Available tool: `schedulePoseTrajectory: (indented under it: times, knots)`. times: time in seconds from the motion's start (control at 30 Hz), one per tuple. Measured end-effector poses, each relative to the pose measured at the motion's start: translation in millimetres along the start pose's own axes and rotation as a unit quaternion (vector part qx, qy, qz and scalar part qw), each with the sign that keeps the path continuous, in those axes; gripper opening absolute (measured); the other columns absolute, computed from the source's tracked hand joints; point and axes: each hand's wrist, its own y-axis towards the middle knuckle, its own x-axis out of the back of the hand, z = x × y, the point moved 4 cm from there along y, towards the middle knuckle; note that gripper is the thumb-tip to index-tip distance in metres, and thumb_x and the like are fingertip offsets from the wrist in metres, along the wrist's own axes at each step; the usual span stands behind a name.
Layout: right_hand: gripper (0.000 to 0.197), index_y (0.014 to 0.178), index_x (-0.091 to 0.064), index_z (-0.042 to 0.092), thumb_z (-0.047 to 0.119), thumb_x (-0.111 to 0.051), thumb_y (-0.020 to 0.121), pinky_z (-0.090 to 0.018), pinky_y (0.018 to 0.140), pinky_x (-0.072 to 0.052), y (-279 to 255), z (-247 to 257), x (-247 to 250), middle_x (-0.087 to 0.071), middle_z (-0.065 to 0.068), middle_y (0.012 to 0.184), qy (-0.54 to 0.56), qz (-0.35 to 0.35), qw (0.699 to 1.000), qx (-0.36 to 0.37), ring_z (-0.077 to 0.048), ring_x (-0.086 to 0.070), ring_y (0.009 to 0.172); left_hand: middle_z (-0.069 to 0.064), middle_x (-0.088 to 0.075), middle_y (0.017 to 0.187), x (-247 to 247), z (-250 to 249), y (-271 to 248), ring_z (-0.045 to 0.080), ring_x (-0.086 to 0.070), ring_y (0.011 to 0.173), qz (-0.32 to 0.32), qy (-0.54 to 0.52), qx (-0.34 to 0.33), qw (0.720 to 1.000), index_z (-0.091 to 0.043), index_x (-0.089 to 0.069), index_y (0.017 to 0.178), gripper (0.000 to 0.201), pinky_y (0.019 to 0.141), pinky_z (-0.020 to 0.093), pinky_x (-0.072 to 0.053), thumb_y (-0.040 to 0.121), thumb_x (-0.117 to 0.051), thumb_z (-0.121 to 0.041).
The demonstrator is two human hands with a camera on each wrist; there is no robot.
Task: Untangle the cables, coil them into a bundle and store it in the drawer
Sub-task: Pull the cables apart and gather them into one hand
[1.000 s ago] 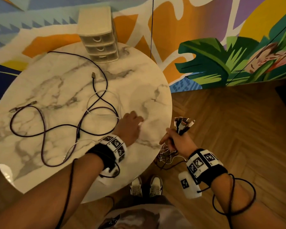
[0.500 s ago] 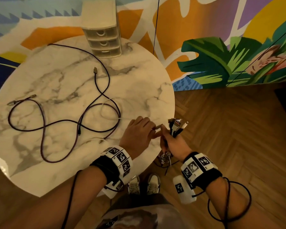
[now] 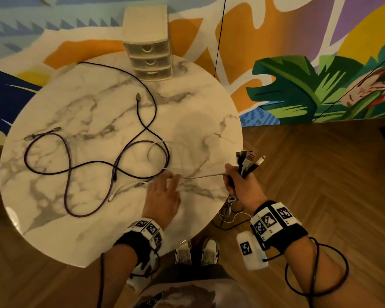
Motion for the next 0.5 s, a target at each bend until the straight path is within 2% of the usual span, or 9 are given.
schedulePoseTrajectory:
  times: [0.1,0.17,0.23,0.27,0.33,0.4,0.5]
  knots:
    - [0.039,0.065,-0.044,0.01,0.026,-0.042,0.1,-0.015,0.037,-0.027,0.6,-1.3,4.7,-0.044,0.009,0.038,0.007,-0.016,1.0,0.002,-0.002,-0.034,0.032,0.017,-0.054,0.104,7.7,31.1,-7.2,0.03,-0.047,0.095,-0.01,0.003,0.086,0.996,-0.007,-0.055,0.115,0.045,0.082,0.043,-0.049,0.072,-0.066,-0.014]
    - [0.039,0.064,-0.044,0.011,0.025,-0.042,0.1,-0.015,0.037,-0.027,2.9,-2.5,7.3,-0.045,0.009,0.04,0.024,-0.031,0.999,0.005,-0.002,-0.034,0.033,0.015,-0.058,0.092,8.2,48.4,-11.5,0.034,-0.053,0.084,0.02,0.033,0.112,0.993,-0.007,-0.061,0.097,0.03,0.072,0.041,-0.048,0.077,-0.051,-0.027]
    - [0.039,0.063,-0.046,0.012,0.025,-0.043,0.1,-0.016,0.036,-0.027,5.8,-3.2,11.4,-0.046,0.009,0.042,0.038,-0.056,0.998,-0.001,-0.003,-0.036,0.034,0.014,-0.061,0.081,6.6,55.9,-14.3,0.035,-0.058,0.076,0.08,0.042,0.136,0.987,-0.01,-0.059,0.08,0.023,0.064,0.038,-0.046,0.085,-0.046,-0.029]
    - [0.039,0.062,-0.047,0.013,0.026,-0.044,0.099,-0.016,0.037,-0.028,7.0,-2.7,13.9,-0.046,0.008,0.043,0.04,-0.068,0.997,-0.001,-0.004,-0.036,0.035,0.015,-0.063,0.08,5.2,55.4,-14.3,0.036,-0.06,0.076,0.109,0.037,0.152,0.982,-0.01,-0.058,0.08,0.023,0.063,0.038,-0.045,0.09,-0.046,-0.028]
    - [0.041,0.061,-0.048,0.014,0.028,-0.044,0.099,-0.018,0.039,-0.029,8.8,1.5,22.5,-0.045,0.007,0.041,0.028,-0.097,0.995,0.014,-0.005,-0.036,0.036,0.017,-0.066,0.087,4.9,52.4,-9.4,0.037,-0.061,0.082,0.139,0.034,0.182,0.973,-0.009,-0.059,0.095,0.027,0.065,0.038,-0.045,0.096,-0.044,-0.032]
    - [0.039,0.063,-0.048,0.017,0.031,-0.043,0.099,-0.018,0.039,-0.031,9.3,9.7,40.6,-0.046,0.006,0.043,0.035,-0.159,0.986,0.033,-0.004,-0.037,0.036,0.019,-0.067,0.087,12.3,50.3,2.7,0.038,-0.062,0.084,0.12,0.011,0.199,0.972,-0.01,-0.06,0.101,0.032,0.064,0.037,-0.042,0.097,-0.043,-0.037]
    - [0.036,0.066,-0.045,0.023,0.039,-0.042,0.098,-0.02,0.04,-0.032,13.4,17.0,80.7,-0.043,0.006,0.054,0.093,-0.273,0.957,0.045,-0.007,-0.038,0.04,0.011,-0.058,0.062,41.2,43.6,36.4,0.033,-0.059,0.065,0.04,-0.109,0.185,0.976,-0.017,-0.052,0.07,0.033,0.054,0.035,-0.035,0.093,-0.051,-0.041]
